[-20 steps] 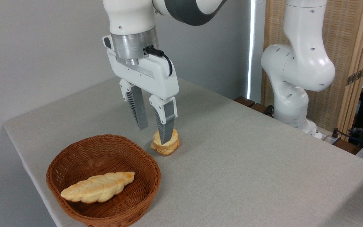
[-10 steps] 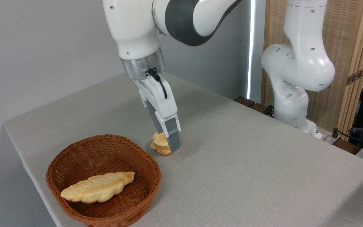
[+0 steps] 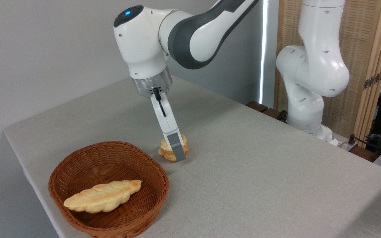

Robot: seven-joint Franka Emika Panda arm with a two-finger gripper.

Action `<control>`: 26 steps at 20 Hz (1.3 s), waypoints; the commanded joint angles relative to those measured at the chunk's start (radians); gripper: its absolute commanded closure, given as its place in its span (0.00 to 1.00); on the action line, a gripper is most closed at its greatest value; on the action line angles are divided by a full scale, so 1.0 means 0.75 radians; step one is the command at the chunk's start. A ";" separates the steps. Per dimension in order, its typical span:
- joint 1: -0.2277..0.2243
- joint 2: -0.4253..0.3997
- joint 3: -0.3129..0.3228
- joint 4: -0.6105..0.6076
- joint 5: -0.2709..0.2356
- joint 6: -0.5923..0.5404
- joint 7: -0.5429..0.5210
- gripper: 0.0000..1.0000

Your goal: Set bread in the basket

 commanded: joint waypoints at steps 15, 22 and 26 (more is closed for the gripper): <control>-0.079 -0.065 0.001 -0.029 -0.040 -0.027 0.028 0.00; -0.091 -0.034 0.001 -0.027 -0.032 -0.015 0.047 0.00; -0.091 -0.020 0.003 -0.027 -0.022 -0.011 0.047 0.00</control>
